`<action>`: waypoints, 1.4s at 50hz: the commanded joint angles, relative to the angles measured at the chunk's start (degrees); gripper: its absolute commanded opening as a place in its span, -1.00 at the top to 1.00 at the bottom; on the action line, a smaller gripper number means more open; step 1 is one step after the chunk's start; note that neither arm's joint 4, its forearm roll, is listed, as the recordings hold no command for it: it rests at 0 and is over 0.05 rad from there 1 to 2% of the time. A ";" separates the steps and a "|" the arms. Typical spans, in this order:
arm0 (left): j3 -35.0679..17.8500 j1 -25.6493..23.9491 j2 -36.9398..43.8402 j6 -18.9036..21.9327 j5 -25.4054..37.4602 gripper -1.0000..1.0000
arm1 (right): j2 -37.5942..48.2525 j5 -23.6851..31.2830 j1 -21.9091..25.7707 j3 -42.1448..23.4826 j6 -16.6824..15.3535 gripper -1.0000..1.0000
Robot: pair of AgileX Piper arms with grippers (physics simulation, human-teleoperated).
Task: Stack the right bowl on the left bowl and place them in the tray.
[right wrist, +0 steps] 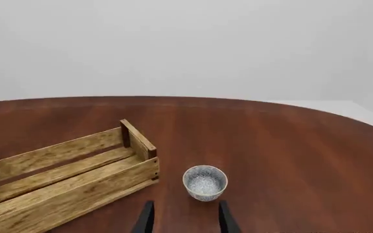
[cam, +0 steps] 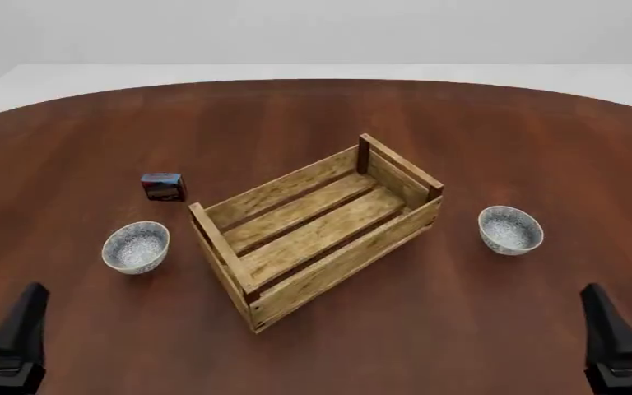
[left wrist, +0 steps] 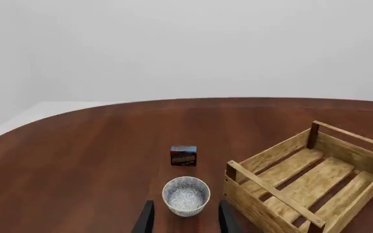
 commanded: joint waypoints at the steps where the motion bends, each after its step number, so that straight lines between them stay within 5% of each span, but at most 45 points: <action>1: 0.47 -0.58 0.39 -0.40 -0.55 -1.00 | 3.65 -2.14 -0.04 -0.27 0.73 -1.00; 18: -0.07 -0.02 0.77 0.25 -0.42 -1.00 | 18.85 -5.92 2.46 -7.76 0.40 -1.00; 23: 0.26 -0.35 0.79 0.53 -0.72 -1.00 | 24.05 -5.28 -0.05 -11.11 -0.53 -1.00; 40: -0.01 -1.27 -0.02 0.05 0.11 -1.00 | 35.17 7.70 -2.07 -28.27 -4.49 -1.00; 54: 0.23 -1.43 0.02 -0.41 0.32 -1.00 | 49.14 12.61 -5.01 -37.24 -8.10 -1.00; 68: 0.22 -1.73 1.02 -0.56 0.53 -1.00 | 58.61 18.54 -3.52 -44.20 -7.01 -1.00; 70: -0.15 -1.84 0.12 -1.06 1.10 -1.00 | 61.08 17.76 -5.05 -44.26 -9.25 -1.00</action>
